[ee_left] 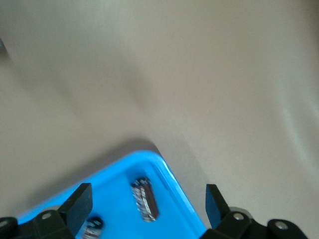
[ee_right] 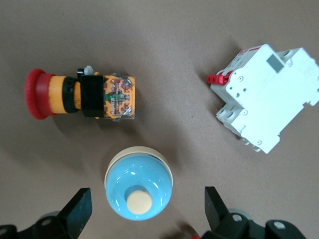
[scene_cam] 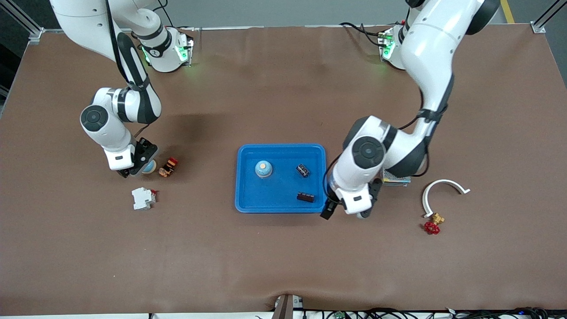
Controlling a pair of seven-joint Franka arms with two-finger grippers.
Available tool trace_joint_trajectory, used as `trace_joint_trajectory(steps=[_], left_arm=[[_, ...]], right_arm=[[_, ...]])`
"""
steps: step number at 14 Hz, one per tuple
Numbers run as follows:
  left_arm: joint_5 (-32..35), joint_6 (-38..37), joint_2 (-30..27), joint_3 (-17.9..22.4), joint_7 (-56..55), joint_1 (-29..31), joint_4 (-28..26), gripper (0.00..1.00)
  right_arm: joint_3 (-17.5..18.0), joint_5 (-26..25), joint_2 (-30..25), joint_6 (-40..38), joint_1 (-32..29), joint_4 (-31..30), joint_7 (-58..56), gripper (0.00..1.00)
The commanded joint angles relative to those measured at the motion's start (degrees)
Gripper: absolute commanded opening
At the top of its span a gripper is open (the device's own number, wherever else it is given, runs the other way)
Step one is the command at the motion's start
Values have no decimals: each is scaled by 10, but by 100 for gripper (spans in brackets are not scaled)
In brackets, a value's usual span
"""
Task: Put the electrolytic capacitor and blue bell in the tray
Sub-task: 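Release the capacitor and raise the left gripper while the right gripper grasps a bell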
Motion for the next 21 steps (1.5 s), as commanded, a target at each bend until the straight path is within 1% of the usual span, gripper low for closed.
trace_joint_trajectory(steps=[1,2,4,5,9,10,13,14,15,16,17,18,19,20,21], left_arm=[[4,-53,-50,1,121,21,-17,100],[5,-69,-66,1,152,41,-18,100],[1,-102,-96,-3,245,73,-19,100],[-1,-115,-110,-4,283,84,-19,100],[0,-185,-175,-3,362,130,-19,100],[-1,-206,-190,-3,391,138,-19,100],[-5,-260,-229,-5,460,165,-20,100],[-5,-275,-240,-5,487,171,-20,100],[-5,-286,-250,-6,511,181,-20,100],[-6,-293,-262,-5,535,185,-22,100],[-8,-295,-275,-5,554,192,-29,100],[-17,-295,-291,0,579,194,-41,100],[-31,-295,-309,11,603,193,-60,100],[-34,-294,-331,21,616,192,-84,100],[-35,-294,-347,24,624,190,-98,100]], right_arm=[[17,32,9,17,-7,-9,-8,100],[21,36,16,22,-10,-9,-8,100],[44,40,26,37,-30,-9,-8,100],[63,40,27,38,-51,-9,-9,100],[145,40,41,61,-154,-7,-40,100],[155,40,41,61,-170,-7,-46,100],[156,40,40,61,-174,-6,-54,100],[156,40,40,60,-174,-6,-52,73],[156,40,40,59,-175,-5,-52,58],[156,40,40,56,-175,-4,-51,48],[157,40,38,54,-175,-3,-50,37],[157,40,37,53,-175,-3,-49,33],[157,40,34,49,-175,-2,-47,33],[157,40,30,33,-175,7,-47,33],[156,40,24,-2,-178,22,-47,33]])
